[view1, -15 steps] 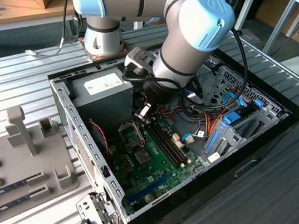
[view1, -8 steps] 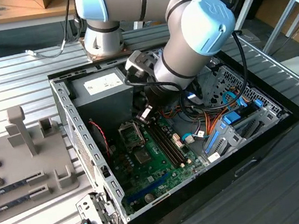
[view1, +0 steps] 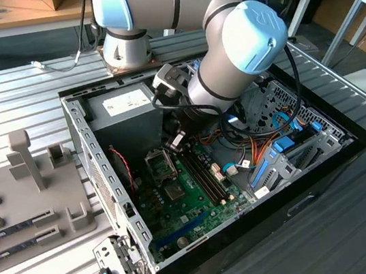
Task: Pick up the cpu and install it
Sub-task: 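Close the cpu cover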
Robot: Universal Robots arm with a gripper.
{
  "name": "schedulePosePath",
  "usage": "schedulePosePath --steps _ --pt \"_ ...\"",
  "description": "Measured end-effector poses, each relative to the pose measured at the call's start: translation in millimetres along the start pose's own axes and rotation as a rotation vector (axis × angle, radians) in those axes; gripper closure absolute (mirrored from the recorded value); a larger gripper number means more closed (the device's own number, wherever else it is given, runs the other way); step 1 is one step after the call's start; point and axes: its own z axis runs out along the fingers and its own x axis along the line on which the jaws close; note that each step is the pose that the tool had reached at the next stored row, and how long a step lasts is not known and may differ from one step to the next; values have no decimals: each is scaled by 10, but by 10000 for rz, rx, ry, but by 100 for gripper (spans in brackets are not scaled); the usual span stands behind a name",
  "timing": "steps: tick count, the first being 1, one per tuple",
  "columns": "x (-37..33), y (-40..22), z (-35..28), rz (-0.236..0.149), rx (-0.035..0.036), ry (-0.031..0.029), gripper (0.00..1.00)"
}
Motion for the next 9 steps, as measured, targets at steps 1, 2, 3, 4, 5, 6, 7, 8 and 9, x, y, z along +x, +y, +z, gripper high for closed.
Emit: schedulePosePath --steps 1,2,3,4,5,6,7,8,9 --pt "4 1 3 -6 -7 -1 89" --pt "9 2 8 -12 -16 -6 89" --pt "13 3 11 -16 -23 -10 89" --pt "19 4 12 -20 -28 -11 89" --pt "28 5 14 -26 -40 -16 89" --pt "36 1 12 -30 -50 -22 89" --pt "53 -14 8 -35 -69 -35 89" --pt "71 -30 1 -39 -82 -41 89" --pt "79 -37 -1 -41 -88 -45 89"
